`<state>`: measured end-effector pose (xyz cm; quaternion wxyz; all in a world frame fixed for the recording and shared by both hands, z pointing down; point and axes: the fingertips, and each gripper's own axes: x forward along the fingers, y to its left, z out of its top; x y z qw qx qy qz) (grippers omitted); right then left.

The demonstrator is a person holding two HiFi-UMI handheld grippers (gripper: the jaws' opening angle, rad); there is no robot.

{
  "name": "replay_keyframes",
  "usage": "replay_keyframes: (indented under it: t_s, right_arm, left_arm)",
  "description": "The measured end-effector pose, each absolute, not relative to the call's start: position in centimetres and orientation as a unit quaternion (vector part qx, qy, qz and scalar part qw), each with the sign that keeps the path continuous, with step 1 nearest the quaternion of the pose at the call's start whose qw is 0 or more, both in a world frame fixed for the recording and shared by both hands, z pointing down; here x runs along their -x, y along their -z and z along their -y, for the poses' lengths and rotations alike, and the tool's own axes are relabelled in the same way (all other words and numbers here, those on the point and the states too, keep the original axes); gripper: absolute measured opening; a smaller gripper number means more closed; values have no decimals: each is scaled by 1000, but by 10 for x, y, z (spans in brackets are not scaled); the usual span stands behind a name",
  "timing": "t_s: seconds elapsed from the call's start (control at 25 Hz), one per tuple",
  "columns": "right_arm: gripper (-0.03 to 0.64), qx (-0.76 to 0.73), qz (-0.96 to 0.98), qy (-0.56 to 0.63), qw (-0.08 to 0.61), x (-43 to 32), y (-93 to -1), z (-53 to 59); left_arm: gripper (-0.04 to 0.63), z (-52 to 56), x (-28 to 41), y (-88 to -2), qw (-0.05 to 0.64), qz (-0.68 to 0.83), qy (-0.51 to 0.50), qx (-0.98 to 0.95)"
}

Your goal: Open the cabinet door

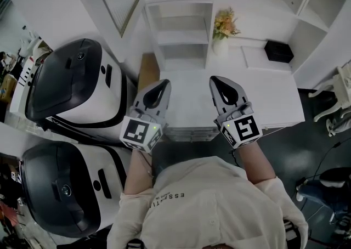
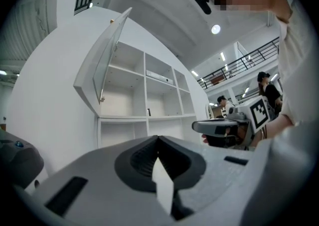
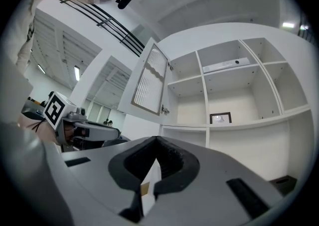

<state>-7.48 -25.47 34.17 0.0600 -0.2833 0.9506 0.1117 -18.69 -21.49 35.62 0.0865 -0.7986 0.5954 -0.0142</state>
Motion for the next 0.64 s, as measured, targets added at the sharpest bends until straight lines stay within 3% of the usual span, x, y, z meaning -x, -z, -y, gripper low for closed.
replay_keyframes:
  t_s: [0.64]
  right_arm:
    - [14,286,-951,-109,50,86,-352,260]
  left_arm:
    - [2,217,196,-367,80,-606,35,791]
